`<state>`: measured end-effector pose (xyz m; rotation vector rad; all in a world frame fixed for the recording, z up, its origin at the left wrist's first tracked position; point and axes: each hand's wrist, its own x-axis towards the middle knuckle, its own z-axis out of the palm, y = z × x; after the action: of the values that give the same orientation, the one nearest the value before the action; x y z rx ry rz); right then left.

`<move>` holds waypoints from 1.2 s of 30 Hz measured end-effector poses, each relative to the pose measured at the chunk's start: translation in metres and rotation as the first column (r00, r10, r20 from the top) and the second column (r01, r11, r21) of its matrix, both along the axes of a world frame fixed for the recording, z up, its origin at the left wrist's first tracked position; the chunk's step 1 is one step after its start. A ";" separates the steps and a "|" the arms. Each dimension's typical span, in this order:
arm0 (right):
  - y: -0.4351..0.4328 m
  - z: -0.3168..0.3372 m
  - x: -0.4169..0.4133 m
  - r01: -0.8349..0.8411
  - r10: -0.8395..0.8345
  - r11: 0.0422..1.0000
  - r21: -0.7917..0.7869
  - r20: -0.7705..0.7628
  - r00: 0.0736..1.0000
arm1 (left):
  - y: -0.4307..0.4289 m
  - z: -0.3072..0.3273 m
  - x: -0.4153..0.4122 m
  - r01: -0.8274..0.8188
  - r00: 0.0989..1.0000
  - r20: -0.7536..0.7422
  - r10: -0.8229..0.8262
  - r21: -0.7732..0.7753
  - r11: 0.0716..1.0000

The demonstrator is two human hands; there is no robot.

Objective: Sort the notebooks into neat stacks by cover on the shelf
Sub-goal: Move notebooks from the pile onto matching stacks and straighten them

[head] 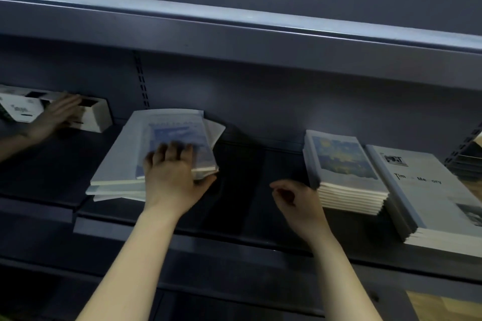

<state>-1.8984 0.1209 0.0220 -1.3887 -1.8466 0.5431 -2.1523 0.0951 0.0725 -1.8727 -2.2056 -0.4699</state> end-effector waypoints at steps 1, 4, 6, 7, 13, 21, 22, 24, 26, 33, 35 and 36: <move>-0.001 -0.001 0.000 0.004 -0.004 1.000 0.001 -0.010 1.000 | 0.000 0.000 0.002 -0.010 1.000 -0.021 0.010 -0.004 1.000; -0.004 -0.004 -0.001 0.011 -0.011 1.000 -0.003 -0.034 0.999 | 0.000 0.003 0.007 -0.066 0.997 -0.038 0.066 0.003 0.998; -0.006 -0.004 -0.001 0.013 -0.014 1.000 -0.019 -0.052 0.999 | 0.000 0.005 0.009 -0.083 0.995 -0.045 0.084 0.019 0.996; -0.006 -0.004 -0.001 0.014 -0.015 1.000 -0.024 -0.060 0.998 | 0.000 0.006 0.010 -0.085 0.995 -0.042 0.086 0.028 0.996; -0.006 -0.001 -0.004 0.007 -0.012 0.999 -0.051 -0.095 0.995 | -0.004 0.013 0.012 -0.049 0.997 -0.055 0.053 0.063 0.997; -0.005 0.001 -0.004 -0.025 0.017 0.995 -0.092 -0.085 0.996 | -0.015 0.016 0.019 0.160 0.980 0.038 -0.194 0.424 0.891; -0.004 0.002 -0.003 -0.031 0.021 0.995 -0.097 -0.099 0.995 | -0.016 0.017 0.021 0.178 0.977 0.019 -0.214 0.485 0.856; -0.003 0.003 -0.001 -0.055 0.032 0.989 -0.138 -0.159 0.987 | -0.017 0.020 0.032 0.213 0.964 0.004 -0.267 0.593 0.777; -0.003 0.008 -0.003 -0.080 0.029 0.977 -0.197 -0.249 0.968 | -0.016 0.022 0.046 0.273 0.932 -0.009 -0.362 0.676 0.685; -0.010 0.043 -0.004 -0.322 -0.032 0.910 -0.261 -0.819 0.574 | -0.016 0.002 0.105 0.508 0.819 -0.145 -0.555 0.633 0.584; -0.014 0.048 0.004 -0.378 -0.024 0.893 -0.242 -0.867 0.497 | -0.016 -0.004 0.117 0.529 0.803 -0.151 -0.576 0.626 0.573; -0.015 0.048 0.009 -0.390 0.000 0.892 -0.226 -0.865 0.502 | -0.016 -0.005 0.122 0.541 0.798 -0.162 -0.581 0.619 0.570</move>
<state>-1.8890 0.1055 0.0697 -0.8254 -1.0650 1.5034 -2.0307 0.0796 0.0671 -2.0829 -1.1259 -1.2265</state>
